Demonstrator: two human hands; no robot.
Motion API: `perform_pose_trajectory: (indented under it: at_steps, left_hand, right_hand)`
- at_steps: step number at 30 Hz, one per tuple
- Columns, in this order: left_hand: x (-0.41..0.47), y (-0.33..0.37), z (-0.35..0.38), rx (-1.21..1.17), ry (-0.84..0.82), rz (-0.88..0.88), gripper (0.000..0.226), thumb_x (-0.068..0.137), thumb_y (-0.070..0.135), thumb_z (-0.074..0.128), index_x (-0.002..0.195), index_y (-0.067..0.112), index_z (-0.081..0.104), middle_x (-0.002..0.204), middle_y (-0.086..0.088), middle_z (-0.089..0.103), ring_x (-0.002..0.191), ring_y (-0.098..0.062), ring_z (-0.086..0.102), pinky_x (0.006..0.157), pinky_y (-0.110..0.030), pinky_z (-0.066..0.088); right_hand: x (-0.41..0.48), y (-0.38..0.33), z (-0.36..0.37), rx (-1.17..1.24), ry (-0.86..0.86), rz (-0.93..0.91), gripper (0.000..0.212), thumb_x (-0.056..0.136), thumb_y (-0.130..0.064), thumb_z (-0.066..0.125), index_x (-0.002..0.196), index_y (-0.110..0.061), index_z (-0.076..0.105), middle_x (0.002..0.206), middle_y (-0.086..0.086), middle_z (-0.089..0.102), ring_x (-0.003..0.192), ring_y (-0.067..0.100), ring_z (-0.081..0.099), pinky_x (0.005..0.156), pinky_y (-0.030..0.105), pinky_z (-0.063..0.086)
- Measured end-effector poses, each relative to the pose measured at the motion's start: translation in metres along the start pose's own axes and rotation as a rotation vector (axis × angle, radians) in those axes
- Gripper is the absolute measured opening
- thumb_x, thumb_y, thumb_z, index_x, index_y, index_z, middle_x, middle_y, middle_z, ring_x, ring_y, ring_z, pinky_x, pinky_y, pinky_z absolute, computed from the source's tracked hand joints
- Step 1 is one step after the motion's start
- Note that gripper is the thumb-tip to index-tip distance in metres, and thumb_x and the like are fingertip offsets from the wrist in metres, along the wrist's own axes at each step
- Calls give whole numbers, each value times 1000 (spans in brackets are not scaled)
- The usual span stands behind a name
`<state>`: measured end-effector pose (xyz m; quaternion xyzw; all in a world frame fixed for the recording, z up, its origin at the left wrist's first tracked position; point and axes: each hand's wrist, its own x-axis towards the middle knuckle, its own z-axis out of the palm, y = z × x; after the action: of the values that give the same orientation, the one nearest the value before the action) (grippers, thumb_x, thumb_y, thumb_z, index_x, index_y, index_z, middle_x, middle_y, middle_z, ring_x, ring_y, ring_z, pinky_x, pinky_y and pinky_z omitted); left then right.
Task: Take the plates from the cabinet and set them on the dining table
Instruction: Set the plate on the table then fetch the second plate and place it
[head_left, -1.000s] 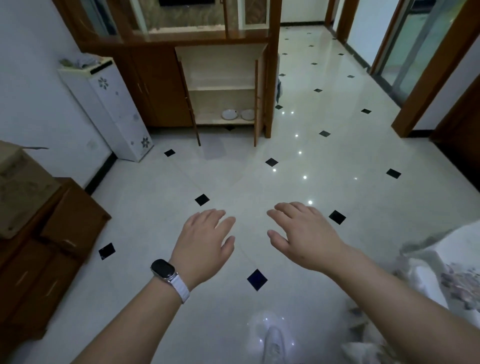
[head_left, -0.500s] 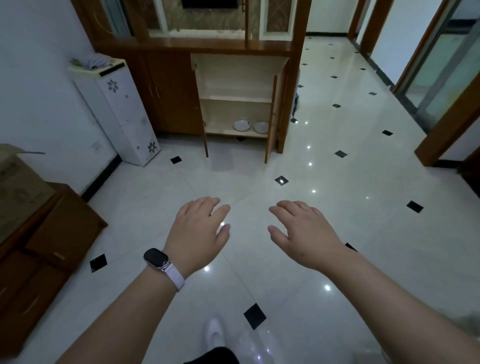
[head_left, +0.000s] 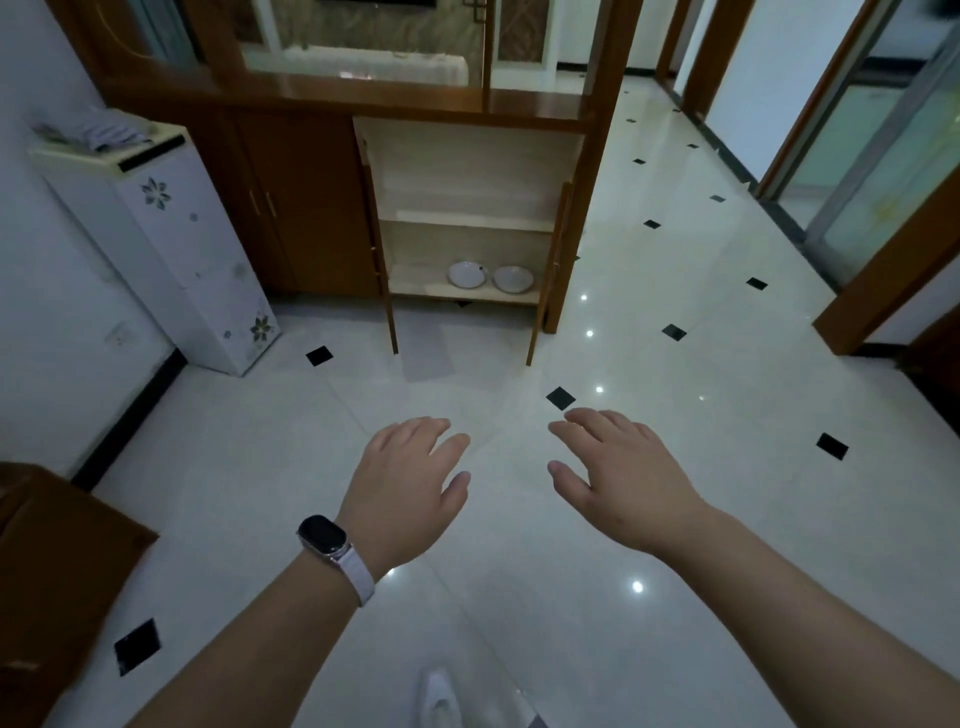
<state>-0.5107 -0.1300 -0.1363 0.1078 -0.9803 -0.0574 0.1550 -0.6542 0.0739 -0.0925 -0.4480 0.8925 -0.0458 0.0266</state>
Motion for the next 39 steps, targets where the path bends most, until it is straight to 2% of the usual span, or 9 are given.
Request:
perform_pose_trajectory:
  at_steps: [6, 15, 25, 29, 32, 39]
  left_hand:
    - [66, -61, 0, -11, -14, 63, 39, 87, 38, 51, 116, 16, 66, 118, -7, 66, 110, -26, 60, 95, -42, 44]
    - [149, -117, 19, -12, -17, 37, 39, 88, 40, 49, 116, 18, 66, 117, -5, 66, 109, -25, 60, 93, -41, 44]
    - [313, -178, 64, 31, -44, 6, 37, 89, 39, 51, 120, 21, 63, 117, 0, 66, 109, -21, 60, 93, -39, 45]
    - [386, -190, 70, 56, -15, 12, 35, 89, 37, 52, 116, 20, 63, 115, 1, 65, 107, -21, 59, 90, -38, 46]
    - [431, -203, 72, 80, 7, -9, 32, 88, 35, 53, 113, 19, 66, 113, 0, 66, 106, -22, 59, 88, -38, 46]
    - [504, -241, 87, 104, 16, -9, 28, 88, 34, 52, 103, 16, 68, 110, -2, 67, 106, -24, 59, 90, -38, 45]
  right_hand:
    - [79, -9, -6, 19, 30, 33, 52, 94, -48, 37, 136, -22, 51, 137, -1, 52, 124, 22, 47, 99, 38, 37]
    - [186, 11, 6, 47, 33, 13, 52, 89, -49, 36, 125, -20, 60, 124, 2, 62, 111, 26, 58, 89, 40, 45]
    - [365, 91, 11, 71, -33, -43, 51, 90, -51, 35, 126, -24, 59, 127, 0, 61, 115, 23, 58, 93, 41, 45]
    - [433, 126, -1, 76, -22, -60, 57, 91, -56, 26, 136, -29, 48, 140, -4, 52, 127, 19, 48, 103, 39, 37]
    - [480, 150, -11, 60, -11, -84, 53, 95, -54, 32, 141, -31, 42, 145, -5, 45, 132, 17, 41, 108, 37, 32]
    - [558, 175, -22, 72, 30, -65, 57, 90, -54, 29, 133, -25, 53, 132, -2, 57, 121, 21, 52, 97, 40, 41]
